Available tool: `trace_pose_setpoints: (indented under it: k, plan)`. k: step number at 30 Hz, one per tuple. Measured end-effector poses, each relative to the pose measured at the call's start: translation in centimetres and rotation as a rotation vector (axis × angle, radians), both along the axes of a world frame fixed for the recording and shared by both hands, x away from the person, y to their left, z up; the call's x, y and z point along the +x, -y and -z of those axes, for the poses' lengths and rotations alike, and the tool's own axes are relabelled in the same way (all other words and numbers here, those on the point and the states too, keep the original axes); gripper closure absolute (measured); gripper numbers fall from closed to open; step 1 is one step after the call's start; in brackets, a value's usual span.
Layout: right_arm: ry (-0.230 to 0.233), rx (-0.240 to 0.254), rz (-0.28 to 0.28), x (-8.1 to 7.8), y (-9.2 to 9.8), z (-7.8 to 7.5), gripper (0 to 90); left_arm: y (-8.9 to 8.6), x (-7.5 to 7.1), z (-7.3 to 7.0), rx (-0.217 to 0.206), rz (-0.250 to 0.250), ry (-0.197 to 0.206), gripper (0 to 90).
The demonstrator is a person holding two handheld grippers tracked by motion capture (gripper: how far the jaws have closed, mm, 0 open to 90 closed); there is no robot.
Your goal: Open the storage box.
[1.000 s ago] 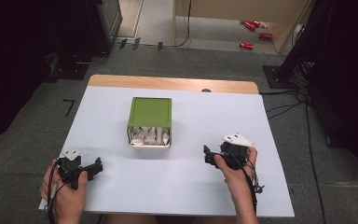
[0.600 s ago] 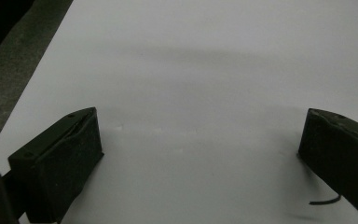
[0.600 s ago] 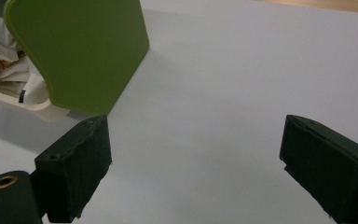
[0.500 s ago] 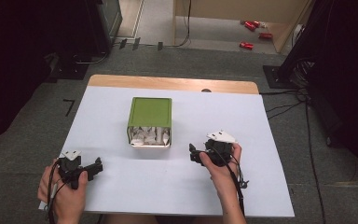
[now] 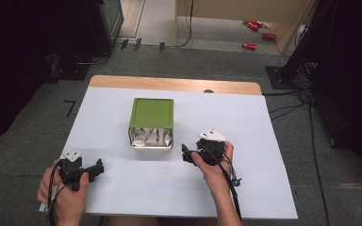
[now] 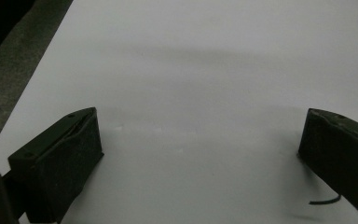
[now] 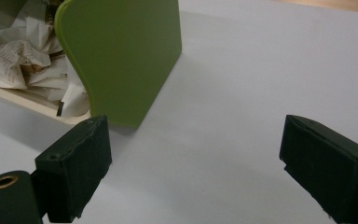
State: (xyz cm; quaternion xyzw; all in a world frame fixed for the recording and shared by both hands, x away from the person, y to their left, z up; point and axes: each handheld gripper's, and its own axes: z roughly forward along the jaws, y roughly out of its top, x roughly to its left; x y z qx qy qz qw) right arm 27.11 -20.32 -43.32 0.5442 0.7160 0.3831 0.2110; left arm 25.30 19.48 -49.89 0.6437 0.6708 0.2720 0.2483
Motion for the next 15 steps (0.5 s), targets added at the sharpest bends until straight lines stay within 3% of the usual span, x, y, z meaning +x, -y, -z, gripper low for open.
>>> trace_pose_setpoints:
  k: [10,11,15]
  plan:
    - [-0.004,0.023,-0.015,0.3,-1.3,0.3,9.4,0.0,0.0,0.0,0.000,0.000,0.000,0.0]
    - [-0.001,0.025,-0.013,0.3,-1.4,0.3,13.6,0.0,0.0,0.0,0.000,0.000,0.000,0.0]
    - [0.010,0.036,-0.013,0.4,-2.0,0.3,15.8,0.0,0.0,0.0,0.000,0.000,0.000,0.0]
